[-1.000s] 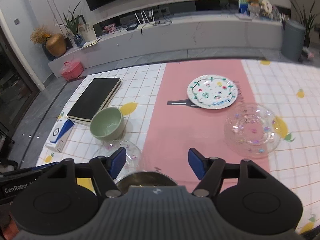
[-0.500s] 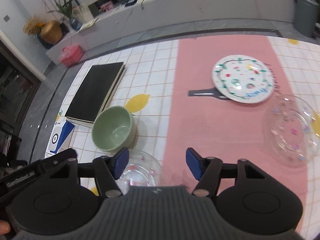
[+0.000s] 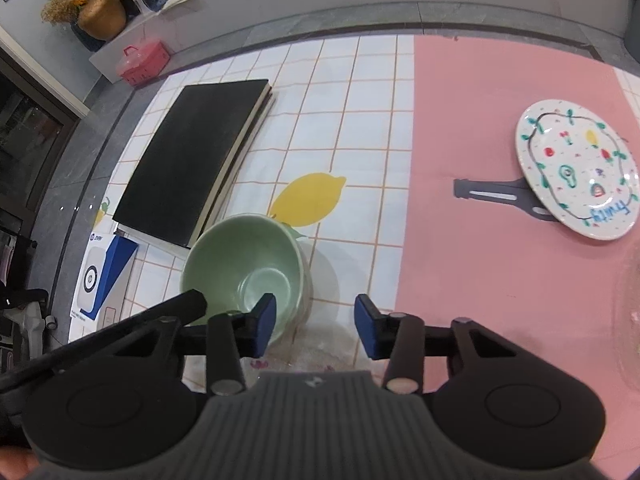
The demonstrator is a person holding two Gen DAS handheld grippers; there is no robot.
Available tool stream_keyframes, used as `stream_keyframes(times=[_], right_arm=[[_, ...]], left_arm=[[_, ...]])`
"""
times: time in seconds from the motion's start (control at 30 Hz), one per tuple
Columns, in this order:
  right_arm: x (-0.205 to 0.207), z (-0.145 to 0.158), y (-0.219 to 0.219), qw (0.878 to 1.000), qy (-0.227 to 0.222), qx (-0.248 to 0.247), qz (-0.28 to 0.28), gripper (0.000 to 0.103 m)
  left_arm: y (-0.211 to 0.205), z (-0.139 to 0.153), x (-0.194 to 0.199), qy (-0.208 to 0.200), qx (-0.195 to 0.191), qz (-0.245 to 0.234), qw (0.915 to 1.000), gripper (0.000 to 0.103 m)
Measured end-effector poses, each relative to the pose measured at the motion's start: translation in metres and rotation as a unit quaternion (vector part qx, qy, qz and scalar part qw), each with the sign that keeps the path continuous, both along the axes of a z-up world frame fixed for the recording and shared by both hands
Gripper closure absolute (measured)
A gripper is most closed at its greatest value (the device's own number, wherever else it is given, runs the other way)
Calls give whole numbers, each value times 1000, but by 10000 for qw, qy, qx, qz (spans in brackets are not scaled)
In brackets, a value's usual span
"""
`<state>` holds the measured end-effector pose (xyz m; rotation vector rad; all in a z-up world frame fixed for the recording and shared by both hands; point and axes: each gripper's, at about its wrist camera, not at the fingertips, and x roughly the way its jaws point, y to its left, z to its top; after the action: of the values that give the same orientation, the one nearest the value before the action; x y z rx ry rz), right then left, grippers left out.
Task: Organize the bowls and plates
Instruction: 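Move both grippers to the pale green bowl and grasp its rim, then carry the green bowl with both grippers and lower it into the steel bowls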
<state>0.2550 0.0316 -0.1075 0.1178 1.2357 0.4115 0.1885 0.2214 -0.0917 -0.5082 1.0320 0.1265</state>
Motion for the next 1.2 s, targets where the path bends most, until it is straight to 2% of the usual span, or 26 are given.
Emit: stream_keyframes(times=[0.07,0.17,0.2,0.33,0.5,0.53,0.7,1.0,1.2], right_arm=[[2,-4,6,10000,48,-25,62,68],[5,-10,13,9998,110,-80,115,78],[7,-11,14,9998,135,-85,109,79],[9,-17,17,9997,203,-106,102,83],[11,-22,20,9995,252,-127,135,91],[11,-23,20,9995,259,-112,133,92],[11,-23,19,9996,257,-98,103,92],[7,-10,20,9998,143,-115,116,93],[-10,17,9,9999,6,115,81,93]], left_arm=[[0,-4,4,31,-32,-38,10000,54],[0,-8,9,65,-37,-74,9999,64],[0,-9,10,82,-32,-81,9999,68],[-1,-12,12,77,-33,-93,9999,71],[-2,-15,14,98,12,-136,9999,84],[-2,-15,15,100,34,-134,9999,85],[-4,-15,15,89,188,-112,9997,93],[-4,-8,11,83,151,-80,9998,94],[-11,23,-5,-130,281,-61,9995,94]])
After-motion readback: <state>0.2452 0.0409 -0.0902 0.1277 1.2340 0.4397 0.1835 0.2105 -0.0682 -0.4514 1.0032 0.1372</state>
